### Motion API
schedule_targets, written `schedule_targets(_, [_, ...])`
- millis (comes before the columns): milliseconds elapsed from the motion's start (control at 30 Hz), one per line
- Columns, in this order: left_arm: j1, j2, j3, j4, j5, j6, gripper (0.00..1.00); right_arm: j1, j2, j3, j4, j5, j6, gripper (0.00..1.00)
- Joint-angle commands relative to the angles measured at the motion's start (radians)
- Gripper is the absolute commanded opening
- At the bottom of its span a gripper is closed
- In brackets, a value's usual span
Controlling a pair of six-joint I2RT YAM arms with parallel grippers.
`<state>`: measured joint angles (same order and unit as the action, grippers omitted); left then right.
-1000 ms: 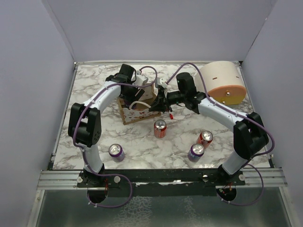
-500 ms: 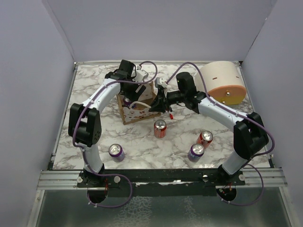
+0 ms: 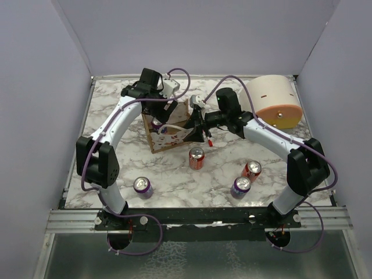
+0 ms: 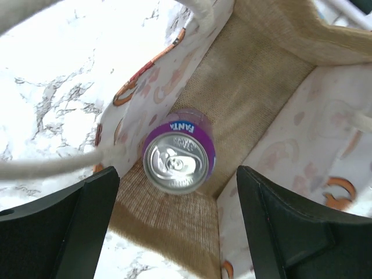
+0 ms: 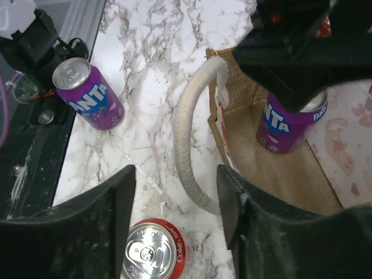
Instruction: Place the beverage into the canvas bag
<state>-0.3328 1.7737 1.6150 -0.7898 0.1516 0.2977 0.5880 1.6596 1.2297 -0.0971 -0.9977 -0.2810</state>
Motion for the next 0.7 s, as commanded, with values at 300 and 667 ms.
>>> schedule_targets(300, [0.102,-0.358,-0.084,-0.037,0.118,0.050,0.90,0.004,-0.083,0.056,-0.108,0.059,-0.067,0.81])
schedule_targets(667, [0.166,-0.712,-0.369,-0.149,0.226,0.264,0.99,0.004,-0.181,0.088,-0.276,0.141,-0.044,0.94])
